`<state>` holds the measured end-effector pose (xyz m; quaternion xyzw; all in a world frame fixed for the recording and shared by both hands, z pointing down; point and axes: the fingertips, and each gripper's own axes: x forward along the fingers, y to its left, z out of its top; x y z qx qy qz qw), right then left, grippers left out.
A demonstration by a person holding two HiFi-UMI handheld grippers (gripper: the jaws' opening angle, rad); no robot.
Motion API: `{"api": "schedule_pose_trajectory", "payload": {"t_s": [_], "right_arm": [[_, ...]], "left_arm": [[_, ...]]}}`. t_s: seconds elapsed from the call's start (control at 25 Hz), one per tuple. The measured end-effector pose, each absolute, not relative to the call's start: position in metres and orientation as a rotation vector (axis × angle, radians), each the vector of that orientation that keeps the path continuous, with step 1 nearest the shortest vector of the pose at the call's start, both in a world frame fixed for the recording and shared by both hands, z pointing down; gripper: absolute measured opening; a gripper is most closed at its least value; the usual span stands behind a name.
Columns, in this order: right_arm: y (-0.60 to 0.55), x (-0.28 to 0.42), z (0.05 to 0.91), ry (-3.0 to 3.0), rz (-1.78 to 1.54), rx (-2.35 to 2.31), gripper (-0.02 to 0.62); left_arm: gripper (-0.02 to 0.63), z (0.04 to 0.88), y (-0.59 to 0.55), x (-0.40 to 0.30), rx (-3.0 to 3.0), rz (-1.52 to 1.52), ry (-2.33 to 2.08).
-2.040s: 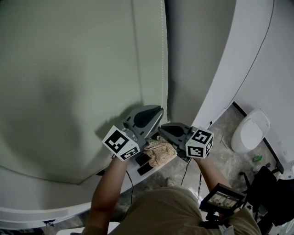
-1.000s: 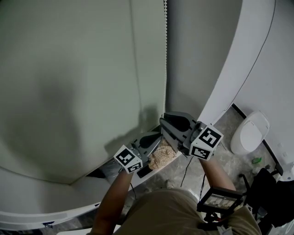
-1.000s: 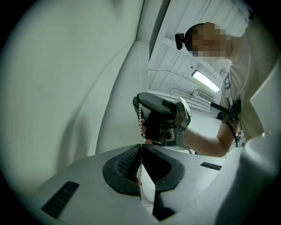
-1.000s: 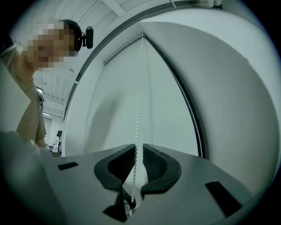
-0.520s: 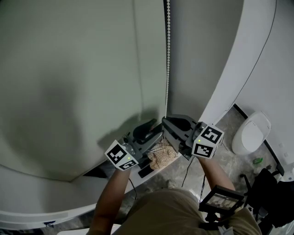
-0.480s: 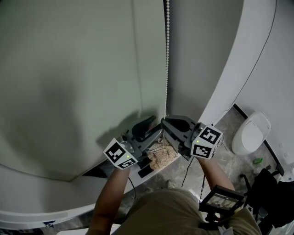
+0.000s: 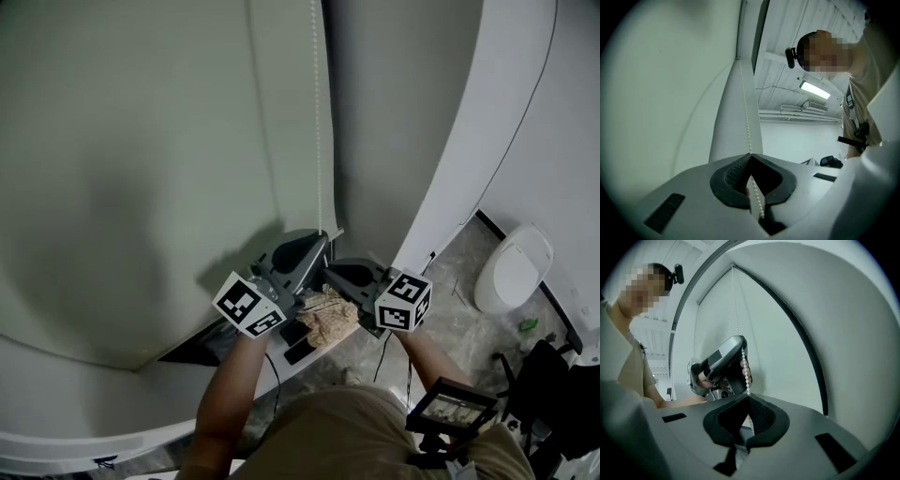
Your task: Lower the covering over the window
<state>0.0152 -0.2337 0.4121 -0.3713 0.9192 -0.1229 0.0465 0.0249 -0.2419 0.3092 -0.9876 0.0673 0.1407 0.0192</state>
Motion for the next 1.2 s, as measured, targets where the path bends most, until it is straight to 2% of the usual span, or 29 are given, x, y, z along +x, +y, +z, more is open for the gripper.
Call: {"api": "schedule_pose_trajectory", "payload": {"t_s": [0.12, 0.2, 0.28, 0.48, 0.84, 0.88, 0.92, 1.08, 1.12, 1.2], "right_arm": [[-0.229, 0.018, 0.406, 2.835, -0.224, -1.151, 0.018], [-0.224, 0.028, 0.389, 2.77, -0.194, -1.11, 0.09], [-0.221, 0.038, 0.362, 2.692, -0.172, -1.075, 0.095], [-0.222, 0.045, 0.319, 2.677, -0.046, -1.127, 0.094], [-0.228, 0.028, 0.316, 2.745, -0.006, -1.191, 0.067], [-0.228, 0.027, 0.317, 2.748, -0.012, -1.193, 0.063], [-0.228, 0.026, 0.319, 2.751, -0.026, -1.195, 0.015], [-0.227, 0.025, 0.324, 2.727, -0.15, -1.133, 0.006], [-0.228, 0.027, 0.325, 2.713, -0.167, -1.126, 0.006], [-0.228, 0.031, 0.326, 2.679, -0.206, -1.114, 0.006]], "left_arm": [[0.015, 0.311, -0.242, 0.017, -3.059, 0.478, 0.224], [0.015, 0.319, -0.24, 0.017, -3.045, 0.449, 0.239], [0.015, 0.336, -0.239, 0.022, -3.041, 0.385, 0.245], [0.015, 0.388, -0.227, 0.035, -3.118, 0.291, 0.22], [0.015, 0.417, -0.209, 0.031, -3.176, 0.255, 0.175], [0.015, 0.421, -0.207, 0.032, -3.186, 0.251, 0.163], [0.015, 0.425, -0.205, 0.031, -3.199, 0.254, 0.155], [0.017, 0.428, -0.196, 0.023, -3.213, 0.282, 0.077], [0.023, 0.423, -0.197, 0.017, -3.217, 0.318, 0.053], [0.082, 0.407, -0.206, 0.002, -3.237, 0.442, 0.046]]}}
